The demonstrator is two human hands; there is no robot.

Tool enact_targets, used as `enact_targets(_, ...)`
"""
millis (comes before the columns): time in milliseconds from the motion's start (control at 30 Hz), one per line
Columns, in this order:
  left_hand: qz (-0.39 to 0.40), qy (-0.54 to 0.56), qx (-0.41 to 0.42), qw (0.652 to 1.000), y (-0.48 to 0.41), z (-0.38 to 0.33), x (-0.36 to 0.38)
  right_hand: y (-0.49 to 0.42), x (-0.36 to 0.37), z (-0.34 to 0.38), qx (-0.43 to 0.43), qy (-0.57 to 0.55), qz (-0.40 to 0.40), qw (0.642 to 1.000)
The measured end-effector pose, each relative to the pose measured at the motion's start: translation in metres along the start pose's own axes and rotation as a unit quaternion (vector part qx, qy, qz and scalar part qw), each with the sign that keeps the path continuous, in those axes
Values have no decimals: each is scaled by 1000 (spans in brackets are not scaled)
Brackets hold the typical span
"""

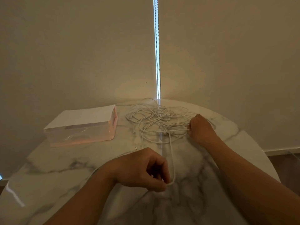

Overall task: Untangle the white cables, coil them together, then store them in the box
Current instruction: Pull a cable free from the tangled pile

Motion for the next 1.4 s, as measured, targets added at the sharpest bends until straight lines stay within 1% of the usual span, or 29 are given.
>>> enact_targets(67,74,1,-7,997,4,-5,2,0,0,0,7,0,-4,1000)
enact_targets(133,125,-18,-22,992,3,-6,6,0,0,2,4,5,3,1000)
enact_targets(167,134,-40,-32,990,2,-4,7,1,-2,4,-2,11,9,1000)
enact_targets(200,124,-74,-43,989,-1,-1,8,2,-4,6,-10,17,15,1000)
enact_targets(267,48,-138,-56,988,-11,7,6,6,-10,10,-29,27,19,999)
enact_targets(300,-4,-144,-57,988,-16,11,4,9,-14,13,-39,28,17,999)
enact_targets(367,-111,-125,-61,984,-28,19,0,16,-22,17,-53,28,22,998)
enact_targets(433,-210,-113,-79,968,-44,25,-4,21,-25,19,-59,18,31,998)
enact_targets(467,-246,-113,-92,958,-53,26,-4,23,-24,19,-59,9,31,998)
enact_targets(567,-309,-153,-135,929,-79,22,0,32,-21,19,-60,-9,25,998)
enact_targets(667,-335,-220,-168,901,-100,17,7,39,-19,21,-72,-8,36,997)
enact_targets(767,-350,-235,-174,890,-110,19,11,43,-20,25,-91,16,37,995)
enact_targets(867,-348,-209,-169,898,-110,22,12,43,-19,28,-106,34,29,993)
enact_targets(967,-353,-209,-157,899,-104,24,12,41,-15,33,-117,45,24,992)
enact_targets(1133,-336,-211,-132,908,-88,35,9,36,-5,34,-129,27,4,991)
enact_targets(1300,-331,-244,-120,904,-68,38,7,38,2,35,-151,34,-5,988)
enact_targets(1400,-326,-208,-120,914,-52,41,5,39,4,32,-141,17,-9,990)
Point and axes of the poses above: each hand's wrist, its own y-axis away from the middle knuckle, its own x-axis out of the palm, z = x × y, the point moved 2 cm from there along -y, towards the middle knuckle, and after that the axes turned 9 degrees about -x, right-handed, at the moved point
